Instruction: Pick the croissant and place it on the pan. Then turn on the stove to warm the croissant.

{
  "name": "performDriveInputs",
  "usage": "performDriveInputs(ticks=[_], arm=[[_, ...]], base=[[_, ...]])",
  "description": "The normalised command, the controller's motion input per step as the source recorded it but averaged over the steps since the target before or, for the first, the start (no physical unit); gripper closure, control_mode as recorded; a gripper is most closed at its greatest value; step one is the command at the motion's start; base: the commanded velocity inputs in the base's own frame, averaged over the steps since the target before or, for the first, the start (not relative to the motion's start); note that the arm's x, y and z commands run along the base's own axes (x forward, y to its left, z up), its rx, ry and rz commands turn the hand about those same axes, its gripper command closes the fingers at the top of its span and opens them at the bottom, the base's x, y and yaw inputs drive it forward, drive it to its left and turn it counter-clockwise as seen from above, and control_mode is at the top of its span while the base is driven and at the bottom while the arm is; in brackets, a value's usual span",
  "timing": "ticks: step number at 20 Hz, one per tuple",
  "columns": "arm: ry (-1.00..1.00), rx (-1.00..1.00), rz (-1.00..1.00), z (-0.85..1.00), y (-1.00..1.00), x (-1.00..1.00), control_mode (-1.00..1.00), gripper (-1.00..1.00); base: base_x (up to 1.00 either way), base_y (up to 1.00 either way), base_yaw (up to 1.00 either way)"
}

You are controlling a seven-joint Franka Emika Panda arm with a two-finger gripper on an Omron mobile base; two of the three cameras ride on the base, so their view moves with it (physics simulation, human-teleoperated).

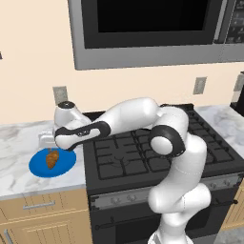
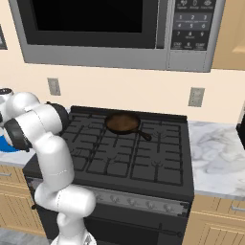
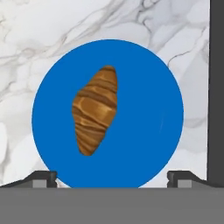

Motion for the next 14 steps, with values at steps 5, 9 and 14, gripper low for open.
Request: performDriveInputs(ticks=[5,9,14], arm=[[0.01,-0.01,0.00,-0.18,0.12,0.16,-1.00,-1.00],[0.00,-0.01,0.00,-0.14,0.16,0.14,-1.00,-1.00],[0.01,-0.02,0.00,-0.17,0.15,0.15,-1.00,-1.00]], base=[[0.00,0.00,0.00],[0.00,0.00,0.00],[0.00,0.00,0.00]])
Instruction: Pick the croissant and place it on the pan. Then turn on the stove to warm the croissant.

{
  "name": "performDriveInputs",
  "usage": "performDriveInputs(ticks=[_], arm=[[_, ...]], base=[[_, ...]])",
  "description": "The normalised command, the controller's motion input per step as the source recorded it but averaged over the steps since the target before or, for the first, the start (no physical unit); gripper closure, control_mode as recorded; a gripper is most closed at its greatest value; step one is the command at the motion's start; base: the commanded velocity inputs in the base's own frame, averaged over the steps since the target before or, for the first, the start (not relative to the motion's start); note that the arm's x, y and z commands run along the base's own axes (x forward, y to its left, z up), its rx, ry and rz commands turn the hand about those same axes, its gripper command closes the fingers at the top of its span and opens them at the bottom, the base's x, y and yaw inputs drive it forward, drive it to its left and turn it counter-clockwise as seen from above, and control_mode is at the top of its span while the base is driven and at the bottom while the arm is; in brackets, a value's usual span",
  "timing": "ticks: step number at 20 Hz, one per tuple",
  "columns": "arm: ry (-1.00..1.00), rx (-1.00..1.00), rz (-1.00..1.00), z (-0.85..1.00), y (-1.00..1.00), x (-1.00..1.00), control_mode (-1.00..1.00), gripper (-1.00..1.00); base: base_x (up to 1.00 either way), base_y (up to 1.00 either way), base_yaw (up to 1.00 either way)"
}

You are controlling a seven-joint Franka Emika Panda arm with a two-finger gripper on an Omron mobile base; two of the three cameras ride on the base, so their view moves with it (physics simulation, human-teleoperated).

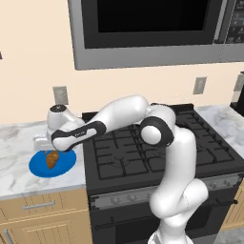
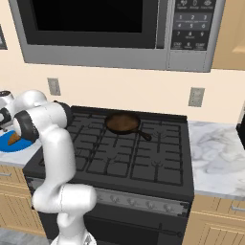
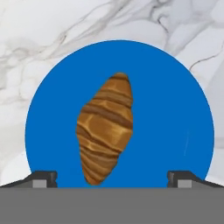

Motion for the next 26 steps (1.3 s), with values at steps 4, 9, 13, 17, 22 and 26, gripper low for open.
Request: performDriveInputs(ticks=[4,9,13,17,22,26], arm=[[0.01,0.00,0.00,-0.15,0.12,0.14,-1.00,-1.00],[0.01,0.00,-0.01,-0.15,0.07,0.09,-1.00,-1.00],[0.00,0.00,-0.04,-0.18,0.00,0.00,-1.00,-1.00],[0.00,0.00,-0.05,-0.19,0.00,0.00,-1.00,-1.00],[0.00,0.00,-0.05,-0.17,0.00,0.00,-1.00,-1.00],[0.00,0.00,-0.05,-0.16,0.00,0.01,-1.00,-1.00]], base=[[0.00,0.00,0.00],[0.00,0.00,0.00],[0.00,0.00,0.00],[0.00,0.00,0.00],[0.00,0.00,0.00],[0.00,0.00,0.00]])
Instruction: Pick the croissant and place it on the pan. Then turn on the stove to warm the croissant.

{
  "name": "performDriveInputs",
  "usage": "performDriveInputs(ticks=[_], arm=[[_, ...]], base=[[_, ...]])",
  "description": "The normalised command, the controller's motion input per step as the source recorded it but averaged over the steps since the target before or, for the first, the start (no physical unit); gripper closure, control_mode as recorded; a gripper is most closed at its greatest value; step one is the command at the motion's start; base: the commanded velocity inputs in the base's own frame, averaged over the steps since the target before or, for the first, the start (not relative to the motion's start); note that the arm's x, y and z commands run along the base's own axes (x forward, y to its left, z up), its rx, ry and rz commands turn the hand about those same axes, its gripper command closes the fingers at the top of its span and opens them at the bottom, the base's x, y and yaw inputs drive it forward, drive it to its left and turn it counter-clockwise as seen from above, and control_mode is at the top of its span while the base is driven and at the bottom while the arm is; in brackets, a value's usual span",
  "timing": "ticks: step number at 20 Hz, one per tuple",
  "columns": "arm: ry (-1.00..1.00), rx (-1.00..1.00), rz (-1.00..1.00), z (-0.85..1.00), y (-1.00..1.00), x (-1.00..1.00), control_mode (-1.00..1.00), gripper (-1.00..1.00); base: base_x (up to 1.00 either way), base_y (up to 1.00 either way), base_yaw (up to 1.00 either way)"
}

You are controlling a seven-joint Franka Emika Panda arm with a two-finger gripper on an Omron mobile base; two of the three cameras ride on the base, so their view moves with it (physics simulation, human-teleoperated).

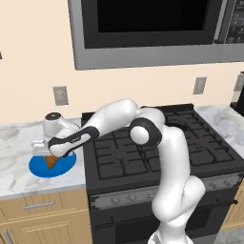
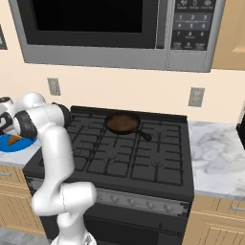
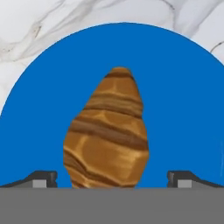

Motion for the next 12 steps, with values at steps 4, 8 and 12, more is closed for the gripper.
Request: performDriveInputs(ticks=[4,8,12], arm=[[0.00,0.00,-0.05,-0.18,0.00,0.04,-1.00,-1.00],[0.00,0.00,-0.05,-0.21,0.00,0.04,-1.00,-1.00],[0.00,0.00,-0.05,-0.20,0.00,0.02,-1.00,-1.00]], base=[[0.00,0.00,0.00],[0.00,0.00,0.00],[0.00,0.00,0.00]])
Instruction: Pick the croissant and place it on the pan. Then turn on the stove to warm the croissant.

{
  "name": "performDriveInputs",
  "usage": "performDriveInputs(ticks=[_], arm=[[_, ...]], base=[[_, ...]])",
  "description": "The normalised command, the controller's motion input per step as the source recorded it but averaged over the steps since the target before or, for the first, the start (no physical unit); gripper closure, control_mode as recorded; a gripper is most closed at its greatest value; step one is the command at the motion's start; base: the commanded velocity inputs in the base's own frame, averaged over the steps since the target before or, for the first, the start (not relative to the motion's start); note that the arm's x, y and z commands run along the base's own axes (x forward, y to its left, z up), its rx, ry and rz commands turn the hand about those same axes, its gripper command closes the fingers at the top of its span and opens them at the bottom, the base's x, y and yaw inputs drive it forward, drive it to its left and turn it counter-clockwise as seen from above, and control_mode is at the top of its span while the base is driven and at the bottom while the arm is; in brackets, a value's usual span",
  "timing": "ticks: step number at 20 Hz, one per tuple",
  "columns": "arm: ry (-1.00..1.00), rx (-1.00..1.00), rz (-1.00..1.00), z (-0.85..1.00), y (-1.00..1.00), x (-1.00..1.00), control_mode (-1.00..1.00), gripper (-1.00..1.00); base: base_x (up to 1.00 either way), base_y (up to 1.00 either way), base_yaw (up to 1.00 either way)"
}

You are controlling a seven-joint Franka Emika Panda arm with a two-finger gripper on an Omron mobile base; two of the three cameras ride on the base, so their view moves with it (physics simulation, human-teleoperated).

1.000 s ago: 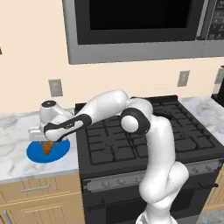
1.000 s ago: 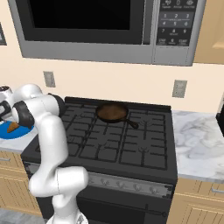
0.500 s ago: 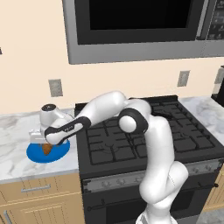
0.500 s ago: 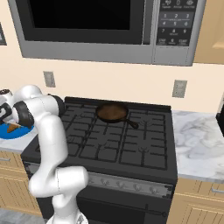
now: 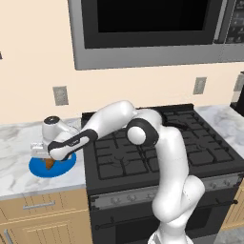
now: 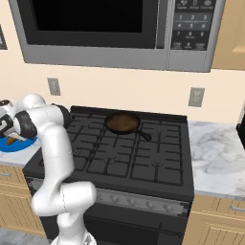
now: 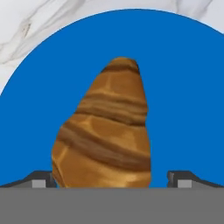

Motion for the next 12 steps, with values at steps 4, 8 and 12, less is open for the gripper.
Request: performDriveInputs(ticks=[4,8,12], arm=[[0.01,-0.01,-0.06,-0.15,0.06,0.00,-1.00,1.00],[0.02,-0.02,-0.07,-0.17,0.05,0.01,-1.00,1.00],[-0.01,0.00,0.00,-0.03,-0.08,-0.06,-1.00,1.00]], base=[[0.00,0.00,0.00],[0.00,0.00,0.00],[0.00,0.00,0.00]])
